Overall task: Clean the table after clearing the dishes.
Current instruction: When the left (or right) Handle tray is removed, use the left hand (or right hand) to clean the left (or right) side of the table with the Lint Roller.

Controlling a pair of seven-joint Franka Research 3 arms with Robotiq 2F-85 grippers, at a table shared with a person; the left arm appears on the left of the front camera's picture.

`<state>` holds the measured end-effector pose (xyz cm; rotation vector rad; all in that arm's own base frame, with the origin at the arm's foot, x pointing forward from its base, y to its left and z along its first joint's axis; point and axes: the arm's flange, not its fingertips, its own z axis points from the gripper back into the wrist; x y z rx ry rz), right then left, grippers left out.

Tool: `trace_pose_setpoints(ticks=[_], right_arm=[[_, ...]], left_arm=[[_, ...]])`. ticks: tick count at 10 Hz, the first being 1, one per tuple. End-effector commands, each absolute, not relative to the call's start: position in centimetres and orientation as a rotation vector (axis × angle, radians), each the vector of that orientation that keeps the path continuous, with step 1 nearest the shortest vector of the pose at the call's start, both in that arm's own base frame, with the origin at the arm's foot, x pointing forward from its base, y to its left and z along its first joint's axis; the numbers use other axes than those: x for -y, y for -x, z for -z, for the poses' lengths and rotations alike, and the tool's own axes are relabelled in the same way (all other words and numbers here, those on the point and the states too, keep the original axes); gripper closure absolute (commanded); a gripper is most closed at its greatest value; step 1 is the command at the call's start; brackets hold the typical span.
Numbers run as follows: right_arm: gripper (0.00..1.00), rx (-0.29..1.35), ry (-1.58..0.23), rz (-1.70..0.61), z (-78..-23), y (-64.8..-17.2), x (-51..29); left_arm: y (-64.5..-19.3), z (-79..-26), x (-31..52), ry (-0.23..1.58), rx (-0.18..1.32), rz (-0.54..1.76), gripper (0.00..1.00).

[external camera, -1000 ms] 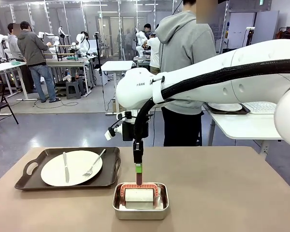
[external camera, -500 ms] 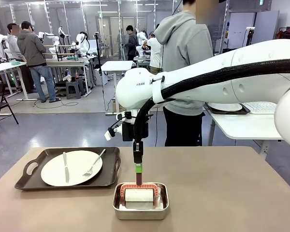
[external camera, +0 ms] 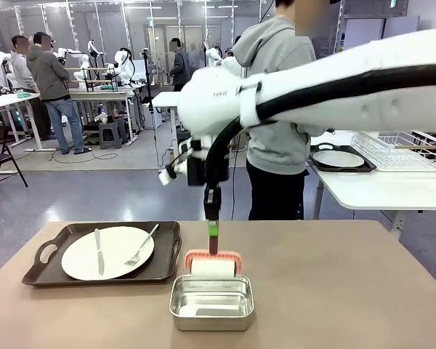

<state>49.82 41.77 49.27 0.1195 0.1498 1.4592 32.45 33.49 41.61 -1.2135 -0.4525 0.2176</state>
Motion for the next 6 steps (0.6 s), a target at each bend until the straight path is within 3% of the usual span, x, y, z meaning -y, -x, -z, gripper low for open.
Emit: trace_pose_setpoints(ticks=[1,6], right_arm=[[0.95,-0.079,-0.056,-1.328,-51.7,-48.0,-38.1],[0.95,0.089,-0.176,-0.486,-54.1,-48.8,-23.7]], left_arm=[[-32.2,-41.6,-33.6,1.214,0.459,-0.212,0.00],[-32.2,-41.6,-33.6,1.214,0.459,-0.212,0.00]])
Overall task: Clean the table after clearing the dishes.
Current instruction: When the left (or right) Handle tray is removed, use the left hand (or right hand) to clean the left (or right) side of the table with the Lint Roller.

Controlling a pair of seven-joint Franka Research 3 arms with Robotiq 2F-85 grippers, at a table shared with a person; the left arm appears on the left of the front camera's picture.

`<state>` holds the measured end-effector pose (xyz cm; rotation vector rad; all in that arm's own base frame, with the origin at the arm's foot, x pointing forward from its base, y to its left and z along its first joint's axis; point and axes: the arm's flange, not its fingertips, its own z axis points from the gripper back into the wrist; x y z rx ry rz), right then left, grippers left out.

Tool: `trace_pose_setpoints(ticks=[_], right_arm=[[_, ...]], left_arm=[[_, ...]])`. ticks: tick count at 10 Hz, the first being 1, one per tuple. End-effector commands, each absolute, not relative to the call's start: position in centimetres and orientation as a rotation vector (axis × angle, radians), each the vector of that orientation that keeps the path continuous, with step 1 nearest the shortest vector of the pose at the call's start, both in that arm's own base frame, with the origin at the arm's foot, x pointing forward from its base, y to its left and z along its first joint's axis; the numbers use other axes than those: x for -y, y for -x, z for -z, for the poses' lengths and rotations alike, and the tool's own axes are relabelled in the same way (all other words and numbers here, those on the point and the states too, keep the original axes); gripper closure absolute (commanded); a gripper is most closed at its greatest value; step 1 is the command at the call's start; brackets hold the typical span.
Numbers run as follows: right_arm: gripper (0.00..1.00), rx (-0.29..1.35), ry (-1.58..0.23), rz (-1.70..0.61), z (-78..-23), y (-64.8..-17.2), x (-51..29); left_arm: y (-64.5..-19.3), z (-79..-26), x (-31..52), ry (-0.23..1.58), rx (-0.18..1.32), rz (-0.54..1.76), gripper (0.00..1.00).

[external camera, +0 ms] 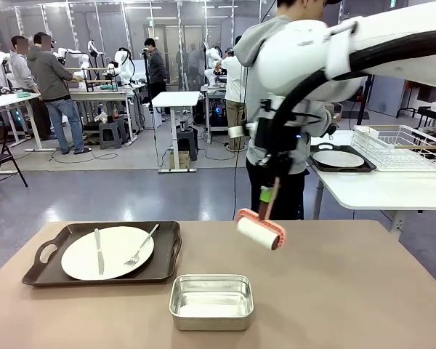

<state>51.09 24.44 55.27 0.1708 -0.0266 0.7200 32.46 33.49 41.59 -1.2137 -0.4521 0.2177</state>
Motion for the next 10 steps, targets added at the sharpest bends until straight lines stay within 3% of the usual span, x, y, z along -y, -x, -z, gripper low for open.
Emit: trace_pose_setpoints(ticks=[1,3,10], right_arm=[[0.95,0.108,-0.212,-0.340,-53.8,-48.9,-21.7],[0.95,0.160,-0.282,-0.165,-53.0,-48.7,-19.3],[0.95,0.107,-0.277,-0.203,-53.2,-50.1,-17.8]], left_arm=[[-32.2,-41.6,-33.6,1.214,0.459,-0.212,0.00],[-32.2,-41.6,-33.6,1.214,0.459,-0.212,0.00],[-32.2,-41.6,-33.6,1.214,0.459,-0.212,0.00]])
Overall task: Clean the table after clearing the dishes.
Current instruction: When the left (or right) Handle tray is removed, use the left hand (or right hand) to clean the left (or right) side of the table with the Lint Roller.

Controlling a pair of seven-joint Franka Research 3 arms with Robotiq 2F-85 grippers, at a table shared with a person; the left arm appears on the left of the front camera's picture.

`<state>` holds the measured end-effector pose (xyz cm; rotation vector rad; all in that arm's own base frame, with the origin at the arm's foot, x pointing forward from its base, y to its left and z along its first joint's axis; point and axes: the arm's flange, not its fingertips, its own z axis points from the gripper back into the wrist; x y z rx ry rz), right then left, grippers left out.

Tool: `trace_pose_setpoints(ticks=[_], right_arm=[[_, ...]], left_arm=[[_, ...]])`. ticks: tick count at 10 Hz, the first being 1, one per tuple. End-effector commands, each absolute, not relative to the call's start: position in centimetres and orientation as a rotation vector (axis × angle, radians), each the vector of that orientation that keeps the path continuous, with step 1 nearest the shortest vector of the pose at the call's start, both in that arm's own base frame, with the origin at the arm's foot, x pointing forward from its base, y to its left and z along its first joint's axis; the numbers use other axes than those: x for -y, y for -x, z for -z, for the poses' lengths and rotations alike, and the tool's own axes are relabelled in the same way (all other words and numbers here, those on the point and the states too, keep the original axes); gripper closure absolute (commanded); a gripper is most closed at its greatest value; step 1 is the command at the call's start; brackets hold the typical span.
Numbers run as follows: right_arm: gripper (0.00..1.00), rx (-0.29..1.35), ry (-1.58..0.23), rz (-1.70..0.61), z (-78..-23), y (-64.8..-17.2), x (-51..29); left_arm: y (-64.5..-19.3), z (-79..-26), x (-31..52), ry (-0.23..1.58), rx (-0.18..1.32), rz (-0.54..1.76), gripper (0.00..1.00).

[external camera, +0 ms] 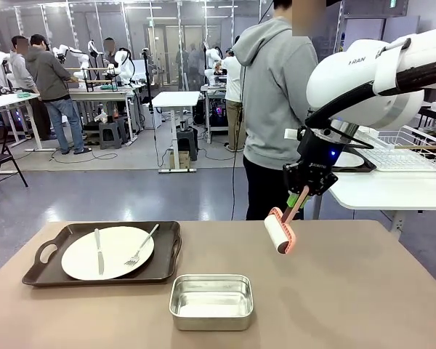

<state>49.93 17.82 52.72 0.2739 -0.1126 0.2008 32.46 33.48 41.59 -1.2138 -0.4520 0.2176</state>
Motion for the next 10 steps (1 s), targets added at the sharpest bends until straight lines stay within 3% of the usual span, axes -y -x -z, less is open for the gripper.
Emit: trace_pose_setpoints(ticks=[1,2,5,10], right_arm=[[0.95,0.107,-0.277,-0.203,-53.2,-50.1,-17.8],[0.78,0.113,-0.274,-0.201,-52.7,-49.9,-17.8],[0.78,0.047,-0.533,-0.133,-49.4,-52.5,-14.1],[0.78,0.011,-0.751,0.051,-42.8,-55.2,-10.1]], left_arm=[[-32.2,-41.6,-33.6,1.214,0.459,-0.212,0.00],[-32.2,-41.6,-33.6,1.214,0.459,-0.212,0.00],[-32.2,-41.6,-33.6,1.214,0.459,-0.212,0.00],[-32.2,-41.6,-33.6,1.214,0.459,-0.212,0.00]])
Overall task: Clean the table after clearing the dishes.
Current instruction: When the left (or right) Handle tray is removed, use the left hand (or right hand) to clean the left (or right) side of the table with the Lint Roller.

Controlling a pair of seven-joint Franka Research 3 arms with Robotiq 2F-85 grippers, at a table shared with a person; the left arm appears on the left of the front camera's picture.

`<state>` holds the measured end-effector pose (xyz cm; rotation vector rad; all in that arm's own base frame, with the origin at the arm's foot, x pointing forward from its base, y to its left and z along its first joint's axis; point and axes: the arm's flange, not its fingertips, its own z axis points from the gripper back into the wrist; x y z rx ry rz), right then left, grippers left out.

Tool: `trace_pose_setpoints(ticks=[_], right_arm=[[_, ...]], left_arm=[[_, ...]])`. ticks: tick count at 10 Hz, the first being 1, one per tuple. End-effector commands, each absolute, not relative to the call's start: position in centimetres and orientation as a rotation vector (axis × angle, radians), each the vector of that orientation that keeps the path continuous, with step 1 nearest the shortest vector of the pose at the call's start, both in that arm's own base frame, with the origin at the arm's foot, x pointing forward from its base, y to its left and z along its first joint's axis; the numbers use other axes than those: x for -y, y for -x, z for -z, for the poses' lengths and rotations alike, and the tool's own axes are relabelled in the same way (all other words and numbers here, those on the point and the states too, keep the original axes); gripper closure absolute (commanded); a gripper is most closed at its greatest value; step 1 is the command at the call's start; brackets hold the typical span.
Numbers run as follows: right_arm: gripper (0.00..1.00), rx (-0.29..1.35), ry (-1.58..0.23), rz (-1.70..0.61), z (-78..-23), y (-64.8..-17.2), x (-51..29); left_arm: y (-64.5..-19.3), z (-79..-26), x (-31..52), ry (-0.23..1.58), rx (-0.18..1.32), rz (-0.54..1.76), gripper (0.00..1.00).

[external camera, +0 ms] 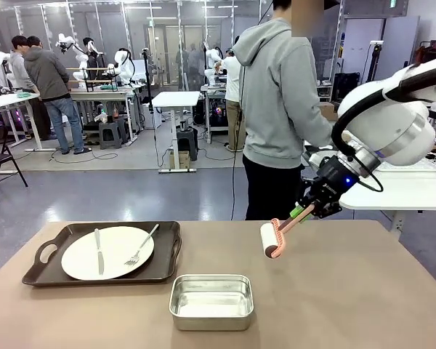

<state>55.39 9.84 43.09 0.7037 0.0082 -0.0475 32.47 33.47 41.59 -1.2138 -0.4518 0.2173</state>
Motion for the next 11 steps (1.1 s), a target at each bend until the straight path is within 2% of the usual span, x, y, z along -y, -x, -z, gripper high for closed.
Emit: trace_pose_setpoints(ticks=[1,6,11], right_arm=[[0.78,-0.013,-0.767,0.066,-40.8,-55.6,-9.9],[0.78,-0.021,-0.812,0.084,-35.7,-57.3,-8.0],[0.78,-0.039,-0.785,0.035,-32.8,-57.9,-5.4]], left_arm=[[-32.2,-41.6,-33.6,1.214,0.459,-0.212,0.00],[-32.2,-41.6,-33.6,1.214,0.459,-0.212,0.00],[-32.2,-41.6,-33.6,1.214,0.459,-0.212,0.00]])
